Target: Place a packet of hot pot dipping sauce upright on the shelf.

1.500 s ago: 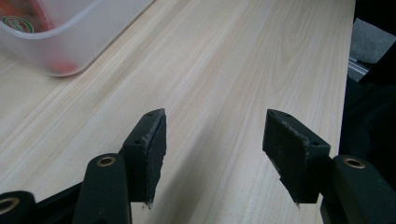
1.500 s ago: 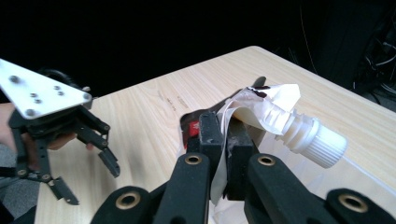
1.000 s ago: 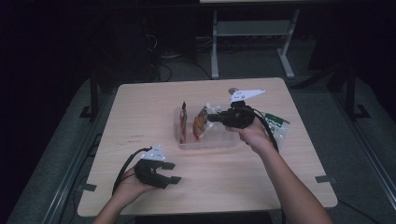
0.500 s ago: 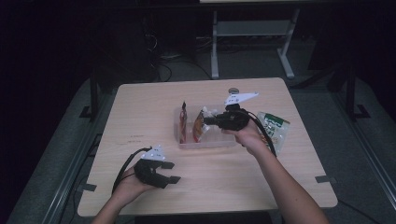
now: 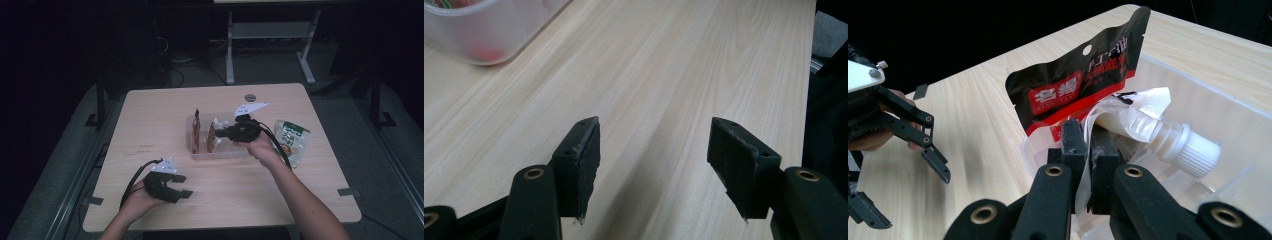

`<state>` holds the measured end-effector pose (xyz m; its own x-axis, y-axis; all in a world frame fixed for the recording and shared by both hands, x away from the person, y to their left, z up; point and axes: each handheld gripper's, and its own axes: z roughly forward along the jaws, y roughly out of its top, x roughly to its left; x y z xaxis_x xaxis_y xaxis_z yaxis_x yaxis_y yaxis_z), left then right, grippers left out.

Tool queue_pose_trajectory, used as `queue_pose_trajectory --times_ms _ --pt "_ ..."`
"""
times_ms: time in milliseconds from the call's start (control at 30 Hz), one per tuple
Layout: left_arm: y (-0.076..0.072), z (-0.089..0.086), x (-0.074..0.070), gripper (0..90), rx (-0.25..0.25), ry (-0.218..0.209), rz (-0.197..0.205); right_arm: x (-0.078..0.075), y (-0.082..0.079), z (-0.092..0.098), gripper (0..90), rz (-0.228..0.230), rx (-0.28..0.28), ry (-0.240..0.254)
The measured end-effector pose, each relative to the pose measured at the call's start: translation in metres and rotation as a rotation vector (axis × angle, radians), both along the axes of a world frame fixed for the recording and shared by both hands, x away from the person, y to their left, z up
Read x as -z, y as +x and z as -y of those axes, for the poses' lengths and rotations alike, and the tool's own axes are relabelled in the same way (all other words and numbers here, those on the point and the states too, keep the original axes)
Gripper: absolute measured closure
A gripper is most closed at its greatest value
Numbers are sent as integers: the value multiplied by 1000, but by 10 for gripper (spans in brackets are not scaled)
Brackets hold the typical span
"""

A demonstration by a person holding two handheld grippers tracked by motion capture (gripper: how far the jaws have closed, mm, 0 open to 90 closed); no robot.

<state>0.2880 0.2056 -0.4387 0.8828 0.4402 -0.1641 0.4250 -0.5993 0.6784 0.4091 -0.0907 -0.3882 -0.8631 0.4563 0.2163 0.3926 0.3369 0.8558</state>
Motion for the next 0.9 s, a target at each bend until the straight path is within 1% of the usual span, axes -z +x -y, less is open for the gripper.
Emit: queue_pose_trajectory --times_ms 100,133,267,367,400,533,567,733,767,800,867,900 --pt "-1 0 -1 376 -4 -2 -4 0 -1 0 870 0 3 1" --pt "0 0 -1 376 -3 -2 2 0 -1 0 865 3 1 0" --pt "0 1 0 376 -2 0 -5 -2 -2 3 818 7 4 22" --pt "1 1 0 376 3 4 0 -4 -3 4 802 8 4 25" --pt "0 2 0 375 0 0 -6 -4 -4 4 794 10 5 26" --pt "0 2 -1 376 2 -4 -1 -5 -5 6 778 13 4 25" --pt "1 2 -1 376 7 -2 6 -5 -5 6 775 11 6 27" --pt "5 6 -2 375 23 1 10 -6 -8 12 760 1 13 26" --pt "6 7 -2 375 25 -3 10 -6 -8 14 760 4 14 24" --pt "6 8 -2 375 19 -13 7 -6 -10 15 752 -2 16 29" --pt "8 9 -2 375 37 -5 11 -7 -12 18 742 -3 19 24" --pt "9 10 -2 375 34 -11 6 -8 -13 20 735 -2 19 24"
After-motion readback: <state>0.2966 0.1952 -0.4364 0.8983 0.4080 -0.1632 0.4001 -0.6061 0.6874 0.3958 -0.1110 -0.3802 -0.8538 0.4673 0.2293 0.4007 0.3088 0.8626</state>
